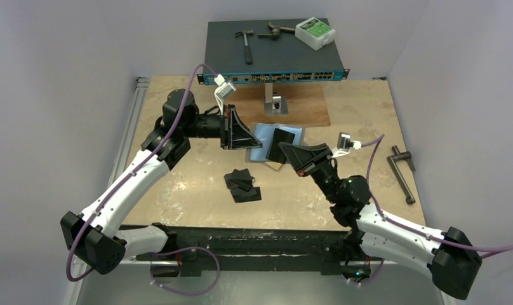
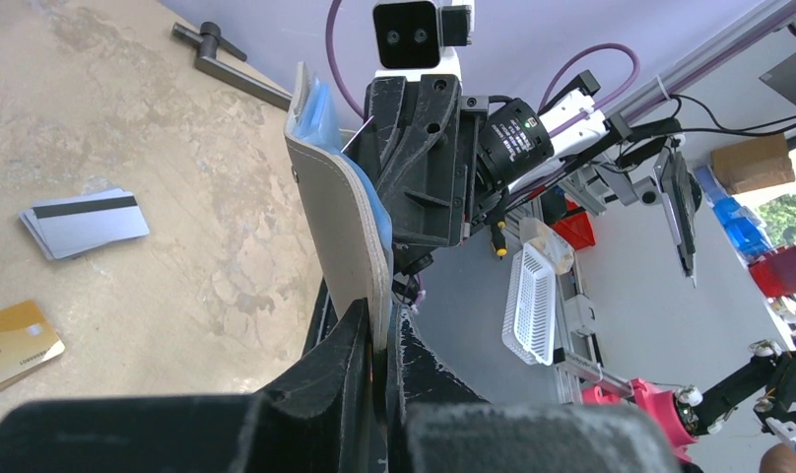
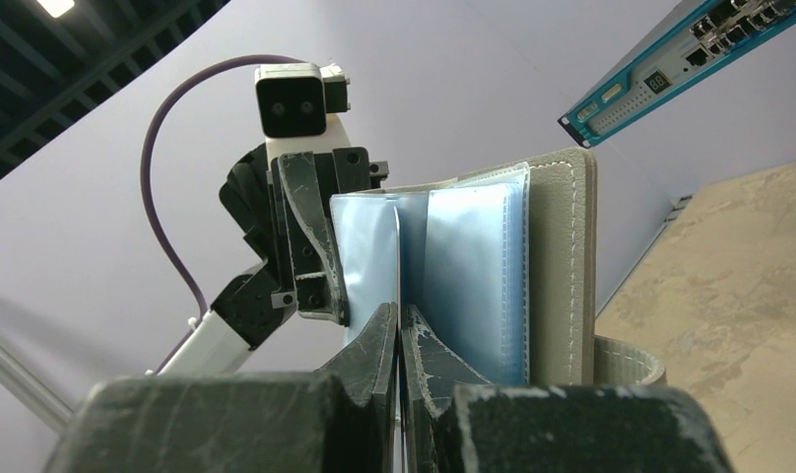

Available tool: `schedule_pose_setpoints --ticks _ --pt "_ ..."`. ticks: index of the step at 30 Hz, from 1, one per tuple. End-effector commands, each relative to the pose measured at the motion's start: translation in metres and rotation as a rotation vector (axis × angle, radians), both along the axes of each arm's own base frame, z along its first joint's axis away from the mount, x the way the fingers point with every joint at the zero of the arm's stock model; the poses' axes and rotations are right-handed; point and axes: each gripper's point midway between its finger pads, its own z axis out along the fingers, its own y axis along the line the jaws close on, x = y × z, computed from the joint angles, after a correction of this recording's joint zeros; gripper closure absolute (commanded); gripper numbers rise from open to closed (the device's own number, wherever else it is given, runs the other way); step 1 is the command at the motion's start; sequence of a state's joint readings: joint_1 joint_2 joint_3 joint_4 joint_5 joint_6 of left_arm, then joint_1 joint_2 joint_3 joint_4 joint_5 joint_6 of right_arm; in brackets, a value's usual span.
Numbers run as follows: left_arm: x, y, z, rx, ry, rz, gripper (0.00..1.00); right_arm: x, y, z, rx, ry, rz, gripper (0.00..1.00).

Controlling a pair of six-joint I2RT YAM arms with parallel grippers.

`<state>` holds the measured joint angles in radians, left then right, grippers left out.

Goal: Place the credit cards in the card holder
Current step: Insert the credit card into the card holder.

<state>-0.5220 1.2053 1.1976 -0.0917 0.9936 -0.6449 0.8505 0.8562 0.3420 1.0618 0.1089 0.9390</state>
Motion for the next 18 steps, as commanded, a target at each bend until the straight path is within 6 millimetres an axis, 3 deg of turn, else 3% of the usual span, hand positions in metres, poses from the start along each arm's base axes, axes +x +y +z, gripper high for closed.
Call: schedule_pose_setpoints --ticks 1,18 --pt "-0.0158 0.0037 0.0297 -0.078 -0.117 -0.053 1.0 -0.005 0.0038 0.0092 -0.009 -0.024 0.021 1.0" --pt "-0.0176 0.0043 0.0273 -0.077 -0.119 -0.06 1.0 -0.0029 0.0079 0.0035 -0.021 -0.011 0.029 1.0"
